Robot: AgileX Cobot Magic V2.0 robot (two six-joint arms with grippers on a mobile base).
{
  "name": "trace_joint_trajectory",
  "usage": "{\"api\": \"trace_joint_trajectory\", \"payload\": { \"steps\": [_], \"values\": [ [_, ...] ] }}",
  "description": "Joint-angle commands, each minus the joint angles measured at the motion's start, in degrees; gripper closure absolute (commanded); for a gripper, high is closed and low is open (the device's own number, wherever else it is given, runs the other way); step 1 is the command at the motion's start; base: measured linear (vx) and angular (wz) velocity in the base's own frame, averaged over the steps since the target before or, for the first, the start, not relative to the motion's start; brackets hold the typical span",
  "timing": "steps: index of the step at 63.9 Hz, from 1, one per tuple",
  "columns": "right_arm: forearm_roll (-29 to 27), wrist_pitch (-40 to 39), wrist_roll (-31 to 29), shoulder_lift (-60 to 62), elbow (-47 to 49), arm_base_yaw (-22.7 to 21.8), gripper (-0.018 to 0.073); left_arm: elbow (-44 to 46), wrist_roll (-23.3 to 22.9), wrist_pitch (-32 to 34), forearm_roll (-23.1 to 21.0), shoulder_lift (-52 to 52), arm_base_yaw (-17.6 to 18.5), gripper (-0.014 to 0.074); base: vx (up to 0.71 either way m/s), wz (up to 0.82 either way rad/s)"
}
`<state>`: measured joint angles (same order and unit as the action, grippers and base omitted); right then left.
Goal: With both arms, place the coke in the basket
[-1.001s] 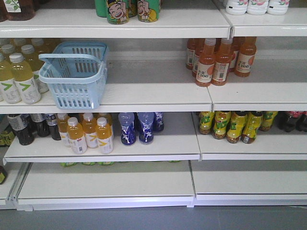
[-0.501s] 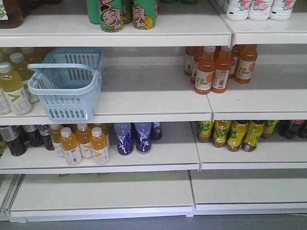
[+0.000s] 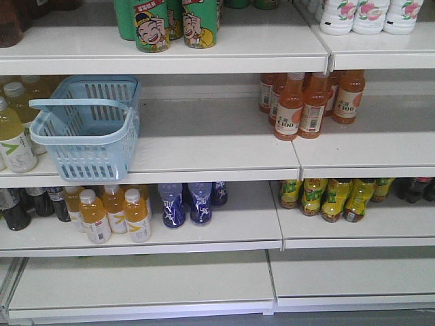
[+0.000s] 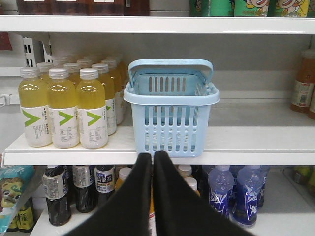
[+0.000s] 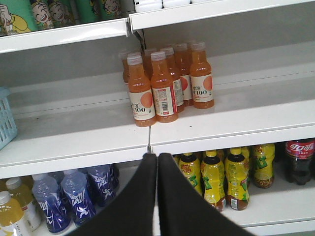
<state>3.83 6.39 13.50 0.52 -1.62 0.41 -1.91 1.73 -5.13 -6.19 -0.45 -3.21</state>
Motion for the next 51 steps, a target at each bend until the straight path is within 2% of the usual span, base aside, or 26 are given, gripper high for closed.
{"api": "trace_joint_trajectory", "payload": {
  "steps": [1, 51],
  "values": [
    [0.27, -4.41, -0.13, 1.05, -0.87, -0.23, 0.0564, -0.41, -0.59, 4.3, -0.55, -1.08, 0.22, 0.0603, 0.04, -0.01],
    [0.27, -4.41, -0.13, 1.05, -0.87, -0.23, 0.0564, -0.41, -0.59, 4.3, -0.55, -1.08, 0.22, 0.0603, 0.02, 0.0]
  ]
}}
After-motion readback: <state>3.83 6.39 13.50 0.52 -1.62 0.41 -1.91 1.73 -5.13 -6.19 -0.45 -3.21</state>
